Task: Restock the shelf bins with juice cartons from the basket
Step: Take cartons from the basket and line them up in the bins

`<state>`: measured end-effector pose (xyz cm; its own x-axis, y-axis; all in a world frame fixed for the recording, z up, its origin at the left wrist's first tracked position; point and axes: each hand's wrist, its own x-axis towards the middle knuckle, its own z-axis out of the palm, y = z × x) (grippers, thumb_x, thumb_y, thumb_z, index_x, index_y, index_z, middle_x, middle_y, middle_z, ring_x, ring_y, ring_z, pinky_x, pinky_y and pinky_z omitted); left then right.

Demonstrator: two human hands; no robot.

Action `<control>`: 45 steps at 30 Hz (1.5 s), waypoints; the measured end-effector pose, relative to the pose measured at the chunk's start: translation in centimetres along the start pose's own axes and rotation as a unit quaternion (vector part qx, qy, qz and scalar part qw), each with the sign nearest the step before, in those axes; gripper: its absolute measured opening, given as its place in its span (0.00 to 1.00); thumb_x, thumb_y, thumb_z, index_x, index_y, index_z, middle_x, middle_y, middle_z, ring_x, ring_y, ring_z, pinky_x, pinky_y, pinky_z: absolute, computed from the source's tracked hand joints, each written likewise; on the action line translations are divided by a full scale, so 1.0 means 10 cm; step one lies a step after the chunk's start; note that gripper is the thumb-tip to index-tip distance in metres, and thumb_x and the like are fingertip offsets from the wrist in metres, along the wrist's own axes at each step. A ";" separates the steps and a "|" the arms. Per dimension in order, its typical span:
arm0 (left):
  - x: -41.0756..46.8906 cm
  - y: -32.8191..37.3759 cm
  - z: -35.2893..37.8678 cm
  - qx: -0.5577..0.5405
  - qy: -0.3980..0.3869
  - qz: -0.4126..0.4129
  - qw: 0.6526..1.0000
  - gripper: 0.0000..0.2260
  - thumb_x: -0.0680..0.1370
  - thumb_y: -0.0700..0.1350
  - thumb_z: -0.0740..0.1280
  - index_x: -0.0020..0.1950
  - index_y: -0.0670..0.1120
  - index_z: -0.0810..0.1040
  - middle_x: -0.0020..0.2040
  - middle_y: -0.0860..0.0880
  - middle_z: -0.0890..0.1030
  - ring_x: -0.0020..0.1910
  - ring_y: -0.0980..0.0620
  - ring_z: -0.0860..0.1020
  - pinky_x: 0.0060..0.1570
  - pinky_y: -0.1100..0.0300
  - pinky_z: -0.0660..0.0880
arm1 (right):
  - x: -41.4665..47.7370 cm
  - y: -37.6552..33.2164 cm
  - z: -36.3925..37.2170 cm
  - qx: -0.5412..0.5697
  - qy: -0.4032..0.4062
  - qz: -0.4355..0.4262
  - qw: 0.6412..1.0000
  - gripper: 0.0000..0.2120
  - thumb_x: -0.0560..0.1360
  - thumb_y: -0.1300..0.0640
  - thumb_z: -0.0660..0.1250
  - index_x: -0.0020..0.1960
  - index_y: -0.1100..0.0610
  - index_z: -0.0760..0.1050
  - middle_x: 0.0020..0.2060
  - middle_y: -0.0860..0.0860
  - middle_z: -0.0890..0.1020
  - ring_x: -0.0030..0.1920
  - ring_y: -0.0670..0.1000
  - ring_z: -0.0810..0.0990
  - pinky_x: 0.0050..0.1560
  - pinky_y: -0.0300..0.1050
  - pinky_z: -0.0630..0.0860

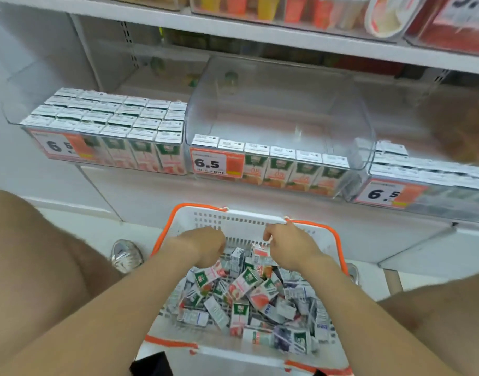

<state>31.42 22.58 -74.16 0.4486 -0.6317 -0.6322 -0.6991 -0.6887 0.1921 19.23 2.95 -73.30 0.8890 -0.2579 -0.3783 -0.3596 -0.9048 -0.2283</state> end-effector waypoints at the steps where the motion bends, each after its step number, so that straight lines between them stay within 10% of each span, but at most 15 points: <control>1: 0.06 -0.01 0.09 -0.004 0.013 -0.009 1.000 0.12 0.84 0.39 0.60 0.63 0.48 0.79 0.60 0.47 0.79 0.57 0.43 0.79 0.55 0.51 0.77 | 0.05 0.12 0.07 -0.003 -0.006 0.019 1.000 0.16 0.79 0.67 0.60 0.63 0.56 0.79 0.55 0.57 0.83 0.49 0.59 0.82 0.46 0.53 0.81; 17: 0.99 0.15 1.16 -0.134 0.064 -0.047 0.988 0.22 0.80 0.37 0.65 0.73 0.45 0.69 0.70 0.43 0.71 0.65 0.41 0.75 0.61 0.45 0.78 | 0.58 0.98 1.12 0.145 -0.062 0.226 0.961 0.28 0.81 0.66 0.62 0.79 0.62 0.59 0.66 0.63 0.76 0.65 0.63 0.76 0.63 0.56 0.76; 23: 1.25 0.47 1.11 -0.173 0.149 0.041 0.973 0.26 0.80 0.35 0.65 0.77 0.49 0.69 0.73 0.47 0.71 0.69 0.45 0.73 0.66 0.47 0.75 | 0.78 1.05 1.32 0.255 -0.007 0.342 0.905 0.22 0.78 0.60 0.68 0.69 0.66 0.69 0.62 0.63 0.79 0.61 0.64 0.78 0.61 0.57 0.79; 28: 1.45 0.61 1.17 -0.120 0.086 0.049 0.988 0.32 0.82 0.39 0.67 0.83 0.47 0.58 0.82 0.45 0.60 0.77 0.39 0.64 0.73 0.42 0.69 | 0.74 0.99 1.39 0.256 0.000 0.361 0.896 0.30 0.80 0.61 0.68 0.77 0.68 0.59 0.73 0.68 0.61 0.69 0.66 0.70 0.63 0.53 0.74; 34: 1.50 0.69 1.20 -0.121 0.121 0.015 0.985 0.22 0.77 0.30 0.67 0.65 0.45 0.65 0.65 0.42 0.74 0.63 0.37 0.71 0.57 0.45 0.74 | 0.71 0.95 1.48 0.320 0.058 0.400 0.857 0.17 0.79 0.58 0.72 0.64 0.64 0.74 0.66 0.62 0.73 0.39 0.48 0.68 0.46 0.43 0.70; 40: 1.47 0.60 1.19 -0.093 0.162 0.012 0.982 0.21 0.77 0.39 0.74 0.58 0.53 0.64 0.62 0.50 0.78 0.60 0.44 0.72 0.61 0.46 0.72 | 0.62 0.87 1.30 0.388 0.086 0.366 0.842 0.19 0.71 0.59 0.78 0.57 0.55 0.73 0.48 0.50 0.77 0.50 0.53 0.77 0.45 0.42 0.73; 45: 1.21 0.58 1.04 -0.405 0.097 -0.004 0.909 0.11 0.87 0.46 0.58 0.69 0.52 0.62 0.50 0.42 0.81 0.43 0.47 0.76 0.44 0.51 0.74 | 0.53 0.79 0.97 0.417 0.117 0.279 0.857 0.24 0.69 0.68 0.77 0.59 0.54 0.74 0.50 0.51 0.81 0.43 0.48 0.79 0.35 0.37 0.75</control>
<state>27.01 14.65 -88.52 0.5964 -0.6227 -0.5065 -0.0918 -0.6797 0.7277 18.37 -2.31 -85.82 0.5097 -0.7203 -0.4705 -0.7383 -0.0854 -0.6690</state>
